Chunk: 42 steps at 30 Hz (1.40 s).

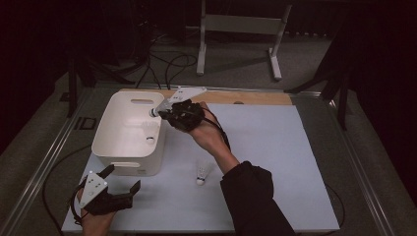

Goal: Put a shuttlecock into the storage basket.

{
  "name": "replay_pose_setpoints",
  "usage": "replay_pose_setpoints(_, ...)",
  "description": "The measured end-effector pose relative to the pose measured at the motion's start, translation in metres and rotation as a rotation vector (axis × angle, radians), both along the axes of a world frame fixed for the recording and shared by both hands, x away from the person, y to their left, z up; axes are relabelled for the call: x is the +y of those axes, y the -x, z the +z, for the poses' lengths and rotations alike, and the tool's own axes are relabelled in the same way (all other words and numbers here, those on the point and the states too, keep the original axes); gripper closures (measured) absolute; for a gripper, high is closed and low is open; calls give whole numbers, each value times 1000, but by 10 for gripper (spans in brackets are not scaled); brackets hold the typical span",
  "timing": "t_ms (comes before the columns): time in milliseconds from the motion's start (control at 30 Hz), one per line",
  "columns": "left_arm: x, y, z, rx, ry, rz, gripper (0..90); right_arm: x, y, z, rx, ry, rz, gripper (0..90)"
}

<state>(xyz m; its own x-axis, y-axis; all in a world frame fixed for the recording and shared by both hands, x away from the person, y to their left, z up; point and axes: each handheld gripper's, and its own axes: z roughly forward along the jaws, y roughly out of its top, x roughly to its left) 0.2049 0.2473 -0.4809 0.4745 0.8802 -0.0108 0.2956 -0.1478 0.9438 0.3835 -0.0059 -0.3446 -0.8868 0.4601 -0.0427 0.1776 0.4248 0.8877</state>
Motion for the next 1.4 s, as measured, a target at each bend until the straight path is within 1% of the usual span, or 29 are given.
replay_pose_setpoints(467, 0, 0, 0, -1, 1, 0, 2, 9, 1, -1, 4, 4, 6, 881)
replay_pose_setpoints(933, 0, 0, 0, -1, 0, 0, 2, 19, 3, -2, 9, -7, 12, 881)
replay_pose_setpoints(1100, 0, 0, 0, -1, 1, 0, 2, 22, 3, -3, 6, 0, 12, 881)
replay_pose_setpoints(1133, 0, 0, 0, -1, -1, -1, 2, 25, 4, -4, 11, 0, 13, 881)
replay_pose_setpoints(1400, 0, 0, 0, -2, 0, 0, 2, 32, 6, -5, 9, 4, 29, 881)
